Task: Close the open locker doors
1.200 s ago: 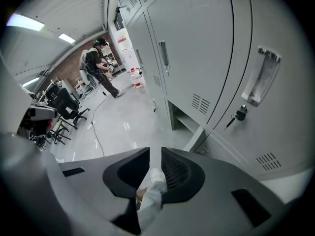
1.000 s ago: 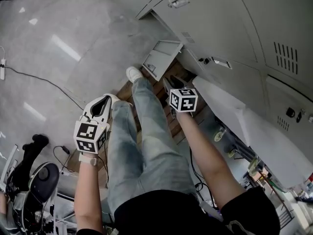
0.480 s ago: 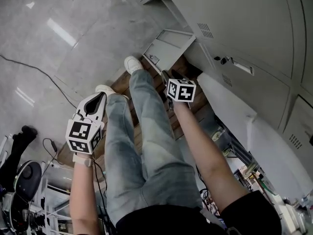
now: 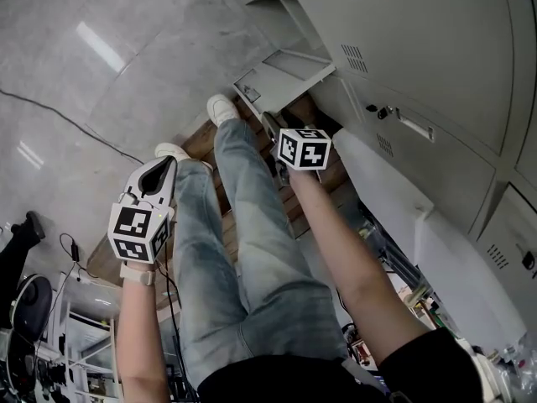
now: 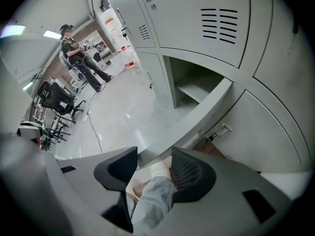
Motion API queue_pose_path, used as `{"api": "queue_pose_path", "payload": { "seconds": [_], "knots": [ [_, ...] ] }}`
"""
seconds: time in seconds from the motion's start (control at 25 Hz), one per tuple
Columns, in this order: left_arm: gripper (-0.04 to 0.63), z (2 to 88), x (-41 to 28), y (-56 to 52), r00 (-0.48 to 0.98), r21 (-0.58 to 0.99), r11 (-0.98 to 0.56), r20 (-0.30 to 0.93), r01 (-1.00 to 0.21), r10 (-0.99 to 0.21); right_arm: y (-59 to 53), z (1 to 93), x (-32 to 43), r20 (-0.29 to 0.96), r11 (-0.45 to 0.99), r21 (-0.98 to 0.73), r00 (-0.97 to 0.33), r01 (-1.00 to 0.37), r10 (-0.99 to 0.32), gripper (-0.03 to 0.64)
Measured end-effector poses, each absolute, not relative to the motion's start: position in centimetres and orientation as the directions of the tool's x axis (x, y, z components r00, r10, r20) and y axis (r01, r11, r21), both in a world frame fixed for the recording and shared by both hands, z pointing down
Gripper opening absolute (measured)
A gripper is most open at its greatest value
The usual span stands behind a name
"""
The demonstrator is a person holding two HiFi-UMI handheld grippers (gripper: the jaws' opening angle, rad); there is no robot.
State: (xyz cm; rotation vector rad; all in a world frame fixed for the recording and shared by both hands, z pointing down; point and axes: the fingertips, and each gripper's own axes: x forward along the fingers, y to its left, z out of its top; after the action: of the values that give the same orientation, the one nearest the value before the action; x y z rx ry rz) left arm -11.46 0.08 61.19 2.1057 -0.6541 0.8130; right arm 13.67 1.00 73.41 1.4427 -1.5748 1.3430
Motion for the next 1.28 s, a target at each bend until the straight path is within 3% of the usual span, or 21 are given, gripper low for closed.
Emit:
{"api": "queue_pose_path", "payload": {
  "seconds": [0.28,0.8,1.28],
  "knots": [
    [0.020,61.0,-11.4,-0.8,0.649,0.478,-0.532,0.737,-0.699,-0.190,-1.9,73.5,12.5,0.904,-0.071,-0.306,-0.266,-0.949,-0.335,0.255],
    [0.021,59.9,-11.9,-3.1,0.598,0.456,-0.432,0.747,-0.778,-0.289,-9.2,74.2,11.7,0.901,0.186,-0.247,-0.296,-0.951,-0.317,0.279],
    [0.021,60.1,-11.1,-2.3,0.578,0.471,-0.354,0.747,-0.808,-0.327,-11.5,75.7,12.6,0.919,0.265,-0.224,-0.294,-0.938,-0.264,0.279]
  ]
}}
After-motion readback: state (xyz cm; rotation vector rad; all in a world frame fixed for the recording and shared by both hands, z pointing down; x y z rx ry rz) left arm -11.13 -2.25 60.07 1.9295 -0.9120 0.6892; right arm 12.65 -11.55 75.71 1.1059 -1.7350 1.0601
